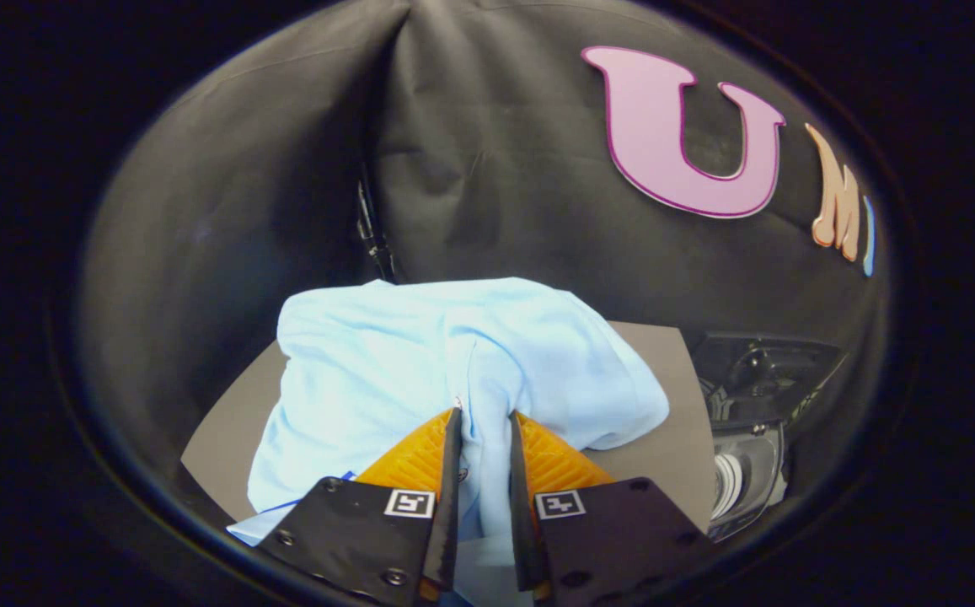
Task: Put the clothes into the washing machine and then close the washing machine lid.
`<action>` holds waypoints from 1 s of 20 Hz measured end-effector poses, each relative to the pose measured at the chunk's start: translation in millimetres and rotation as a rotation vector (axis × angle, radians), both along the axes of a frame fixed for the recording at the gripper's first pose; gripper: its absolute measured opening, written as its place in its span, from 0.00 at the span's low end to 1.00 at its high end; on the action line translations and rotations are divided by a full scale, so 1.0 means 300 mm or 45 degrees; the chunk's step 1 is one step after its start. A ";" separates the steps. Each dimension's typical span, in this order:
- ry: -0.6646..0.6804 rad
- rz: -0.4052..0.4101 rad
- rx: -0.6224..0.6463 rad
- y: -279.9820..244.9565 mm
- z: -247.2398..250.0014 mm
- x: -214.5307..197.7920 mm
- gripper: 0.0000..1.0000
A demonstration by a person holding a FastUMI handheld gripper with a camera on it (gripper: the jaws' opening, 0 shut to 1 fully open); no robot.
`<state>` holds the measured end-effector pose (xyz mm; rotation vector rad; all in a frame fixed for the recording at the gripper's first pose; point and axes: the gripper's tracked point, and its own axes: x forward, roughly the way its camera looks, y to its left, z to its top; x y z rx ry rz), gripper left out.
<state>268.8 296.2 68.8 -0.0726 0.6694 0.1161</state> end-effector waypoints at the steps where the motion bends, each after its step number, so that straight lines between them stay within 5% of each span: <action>1: -0.014 -0.037 -0.013 -0.014 0.006 -0.015 0.29; 3: -0.026 -0.080 -0.029 -0.020 0.000 -0.016 0.29; 4: 0.001 -0.067 -0.083 -0.033 -0.005 -0.033 0.04; 13: 0.005 -0.221 -0.270 -0.257 0.019 -0.088 0.04; 20: -0.089 -0.204 -0.311 -0.420 0.034 -0.044 0.04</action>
